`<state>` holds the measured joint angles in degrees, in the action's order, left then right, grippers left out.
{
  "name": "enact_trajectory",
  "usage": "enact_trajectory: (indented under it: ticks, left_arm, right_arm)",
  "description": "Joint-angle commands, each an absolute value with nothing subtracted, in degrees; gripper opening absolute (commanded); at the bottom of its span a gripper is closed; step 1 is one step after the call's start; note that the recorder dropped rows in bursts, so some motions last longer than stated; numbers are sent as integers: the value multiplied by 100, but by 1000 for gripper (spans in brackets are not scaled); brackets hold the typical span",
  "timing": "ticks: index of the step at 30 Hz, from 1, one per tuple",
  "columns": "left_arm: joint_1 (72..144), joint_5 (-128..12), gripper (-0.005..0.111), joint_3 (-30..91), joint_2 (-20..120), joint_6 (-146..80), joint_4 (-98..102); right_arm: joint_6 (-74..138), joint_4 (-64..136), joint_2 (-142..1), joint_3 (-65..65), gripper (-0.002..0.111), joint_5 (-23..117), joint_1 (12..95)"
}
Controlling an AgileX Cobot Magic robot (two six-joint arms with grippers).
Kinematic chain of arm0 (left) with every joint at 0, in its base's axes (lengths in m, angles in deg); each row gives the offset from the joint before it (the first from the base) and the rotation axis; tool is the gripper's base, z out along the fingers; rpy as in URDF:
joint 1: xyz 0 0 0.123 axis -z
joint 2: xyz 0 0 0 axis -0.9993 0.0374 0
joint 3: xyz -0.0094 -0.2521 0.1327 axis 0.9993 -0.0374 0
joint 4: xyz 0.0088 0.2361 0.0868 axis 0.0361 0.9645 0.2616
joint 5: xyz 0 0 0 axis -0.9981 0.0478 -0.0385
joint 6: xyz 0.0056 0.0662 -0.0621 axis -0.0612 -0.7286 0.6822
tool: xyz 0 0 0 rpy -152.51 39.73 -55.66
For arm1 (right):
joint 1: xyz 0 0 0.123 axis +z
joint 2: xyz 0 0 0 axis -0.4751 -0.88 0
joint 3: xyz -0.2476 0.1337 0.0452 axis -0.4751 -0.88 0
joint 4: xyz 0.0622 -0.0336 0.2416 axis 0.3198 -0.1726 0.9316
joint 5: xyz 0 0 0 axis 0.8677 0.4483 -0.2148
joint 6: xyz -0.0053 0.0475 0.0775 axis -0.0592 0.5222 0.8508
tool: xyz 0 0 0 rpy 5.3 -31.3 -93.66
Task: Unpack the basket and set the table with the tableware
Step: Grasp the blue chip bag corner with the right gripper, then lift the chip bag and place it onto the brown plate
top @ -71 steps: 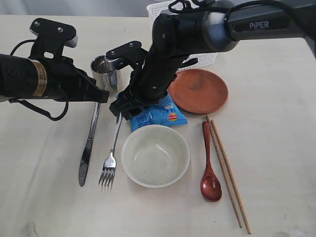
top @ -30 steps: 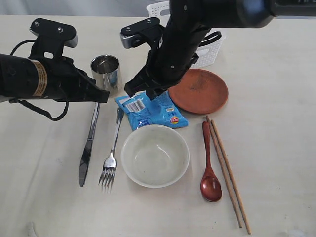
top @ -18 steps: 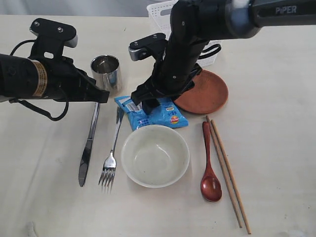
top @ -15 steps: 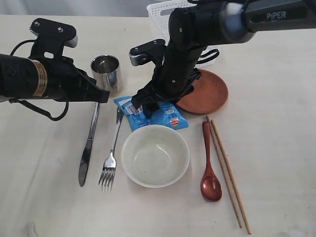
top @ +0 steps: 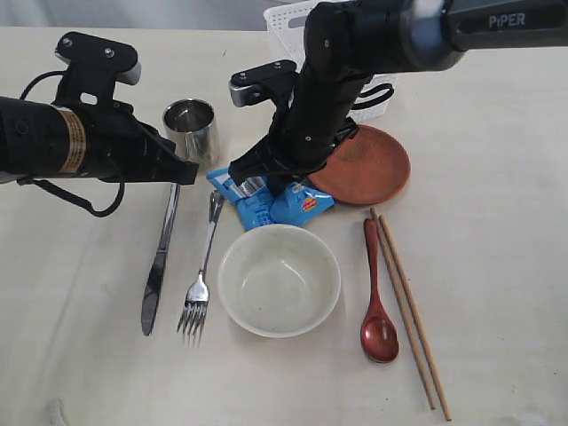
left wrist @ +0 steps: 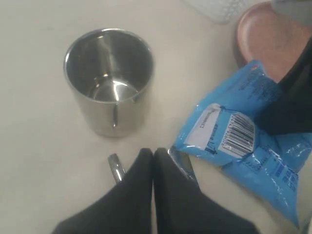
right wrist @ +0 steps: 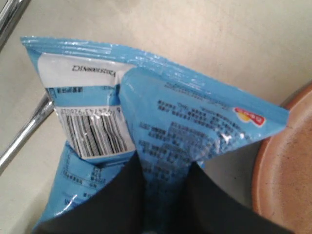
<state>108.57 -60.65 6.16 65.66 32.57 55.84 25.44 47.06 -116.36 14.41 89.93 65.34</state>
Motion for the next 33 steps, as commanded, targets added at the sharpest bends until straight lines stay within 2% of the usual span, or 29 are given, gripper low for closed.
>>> enact_trajectory:
  ticks: [1,8,19,28,33]
  left_arm:
    - [10841,-6108,0,644,6535,3296,5558]
    - [10841,-6108,0,644,6535,3296,5558]
    - [10841,-6108,0,644,6535,3296,5558]
    - [10841,-6108,0,644,6535,3296,5558]
    - [10841,-6108,0,644,6535,3296,5558]
  right_arm:
    - [2562,4523,-11469,1415,0,8993,6512]
    - [2915,3830,-10586,1415,0,9121,6328]
    - [2739,4459,-10212,1078,0,9527,5010]
    - [2226,5224,-10212,382,0,8488,4936]
    - [2212,5224,-10263,301,1,8420,4936]
